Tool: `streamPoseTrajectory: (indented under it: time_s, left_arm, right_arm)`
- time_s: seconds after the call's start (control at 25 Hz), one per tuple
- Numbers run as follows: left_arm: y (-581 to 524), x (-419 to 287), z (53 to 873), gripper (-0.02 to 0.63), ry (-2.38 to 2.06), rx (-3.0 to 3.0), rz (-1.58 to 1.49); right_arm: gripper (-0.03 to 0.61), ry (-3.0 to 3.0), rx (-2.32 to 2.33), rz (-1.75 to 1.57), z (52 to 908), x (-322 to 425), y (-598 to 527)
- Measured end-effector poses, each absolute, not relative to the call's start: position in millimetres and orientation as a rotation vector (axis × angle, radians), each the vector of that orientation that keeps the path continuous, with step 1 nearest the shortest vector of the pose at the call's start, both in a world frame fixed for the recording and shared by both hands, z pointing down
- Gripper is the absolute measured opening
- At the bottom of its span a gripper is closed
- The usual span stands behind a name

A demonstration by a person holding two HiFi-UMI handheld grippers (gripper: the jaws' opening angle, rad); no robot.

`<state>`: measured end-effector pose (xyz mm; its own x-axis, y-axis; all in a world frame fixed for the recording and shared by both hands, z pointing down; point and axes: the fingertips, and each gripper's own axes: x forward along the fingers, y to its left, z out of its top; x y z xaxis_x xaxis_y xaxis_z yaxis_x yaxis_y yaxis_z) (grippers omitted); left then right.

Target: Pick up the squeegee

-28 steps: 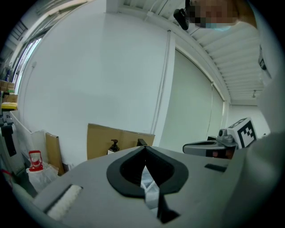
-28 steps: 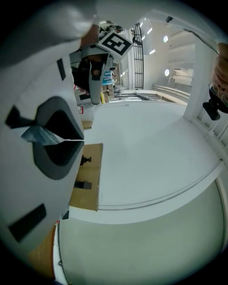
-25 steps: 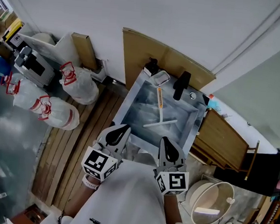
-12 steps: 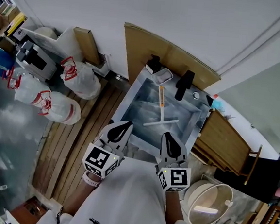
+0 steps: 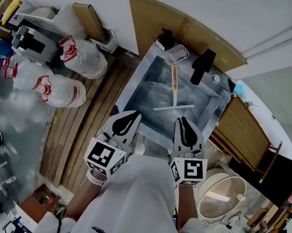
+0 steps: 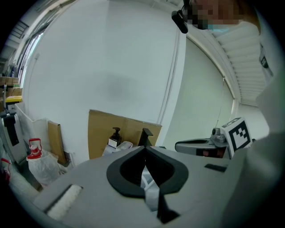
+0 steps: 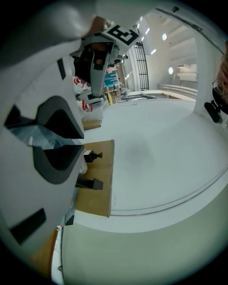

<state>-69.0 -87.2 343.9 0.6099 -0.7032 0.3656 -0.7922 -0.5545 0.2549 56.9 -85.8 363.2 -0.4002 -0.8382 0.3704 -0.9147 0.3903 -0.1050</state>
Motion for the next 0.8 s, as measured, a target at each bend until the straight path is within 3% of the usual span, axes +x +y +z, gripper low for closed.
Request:
streamPoseTrajectory:
  time_s: [0.24,0.8]
  left_arm:
    - [-98,-61,373,0.005,-1.197,2.393,0.345]
    - [-129,-46,461,0.005,-1.214,2.273,0.429]
  right_arm:
    - [0.054,-2.375,1.452,0.482,406,54,-98]
    - [0.069,-2.292,1.402,0.571,503,71,-144]
